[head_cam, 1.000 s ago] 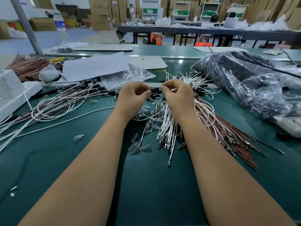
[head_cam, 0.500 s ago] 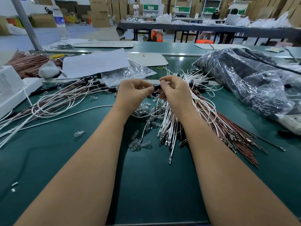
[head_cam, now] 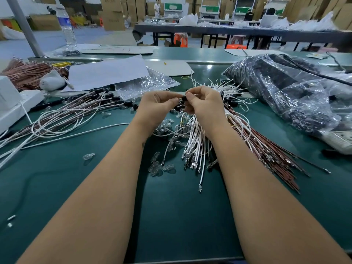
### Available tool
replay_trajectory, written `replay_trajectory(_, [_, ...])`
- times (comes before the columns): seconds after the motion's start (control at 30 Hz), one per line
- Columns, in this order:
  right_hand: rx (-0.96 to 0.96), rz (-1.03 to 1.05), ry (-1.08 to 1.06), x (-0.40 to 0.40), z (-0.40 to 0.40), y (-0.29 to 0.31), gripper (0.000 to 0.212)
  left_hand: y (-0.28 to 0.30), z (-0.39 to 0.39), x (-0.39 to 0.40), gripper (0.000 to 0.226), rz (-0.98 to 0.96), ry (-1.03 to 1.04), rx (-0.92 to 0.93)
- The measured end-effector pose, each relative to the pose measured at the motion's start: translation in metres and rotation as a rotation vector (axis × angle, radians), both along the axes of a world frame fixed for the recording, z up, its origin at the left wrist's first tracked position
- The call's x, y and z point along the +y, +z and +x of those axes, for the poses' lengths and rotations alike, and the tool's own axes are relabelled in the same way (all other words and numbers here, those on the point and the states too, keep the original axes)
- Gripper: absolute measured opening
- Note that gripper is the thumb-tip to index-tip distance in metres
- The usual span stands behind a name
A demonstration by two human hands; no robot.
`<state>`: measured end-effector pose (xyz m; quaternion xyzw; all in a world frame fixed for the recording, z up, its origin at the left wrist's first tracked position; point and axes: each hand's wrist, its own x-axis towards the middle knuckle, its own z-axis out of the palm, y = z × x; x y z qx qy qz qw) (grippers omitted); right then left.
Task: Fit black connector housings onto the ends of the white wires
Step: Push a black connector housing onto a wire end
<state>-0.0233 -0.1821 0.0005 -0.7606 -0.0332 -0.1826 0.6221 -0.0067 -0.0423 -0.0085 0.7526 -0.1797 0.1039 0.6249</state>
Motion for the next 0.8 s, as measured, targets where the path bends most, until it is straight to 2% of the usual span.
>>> replay_trajectory(0.1, [-0.068,-0.259,-0.092,-0.011,0.001,0.01,0.009,-0.004,0.002,0.003,0.01,-0.012,0.061,0.005])
replay_trajectory(0.2, [-0.154,-0.338,-0.357,-0.037,0.002,0.021,0.02,-0.006,0.003,0.006,0.008,-0.041,0.095,0.006])
replay_trajectory(0.3, [-0.014,-0.365,-0.707,-0.074,0.0,0.02,0.039,-0.01,0.006,0.005,0.009,-0.01,0.141,-0.009])
replay_trajectory(0.37, [0.174,-0.417,-0.794,-0.095,-0.005,0.011,0.037,-0.012,0.008,0.003,0.004,0.051,0.168,-0.011])
replay_trajectory(0.43, [0.368,-0.51,-0.731,-0.103,-0.008,0.001,0.024,-0.013,0.009,0.002,0.004,0.099,0.182,-0.033])
replay_trajectory(0.5, [0.473,-0.589,-0.627,-0.102,-0.007,-0.002,0.011,-0.013,0.009,0.001,0.006,0.113,0.183,-0.038])
replay_trajectory(0.7, [0.499,-0.656,-0.481,-0.091,0.003,0.0,0.026,-0.013,0.007,0.001,0.003,0.129,0.186,-0.026])
replay_trajectory(0.8, [0.48,-0.618,-0.534,-0.091,0.002,-0.002,0.018,-0.012,0.007,0.001,0.004,0.127,0.182,-0.022])
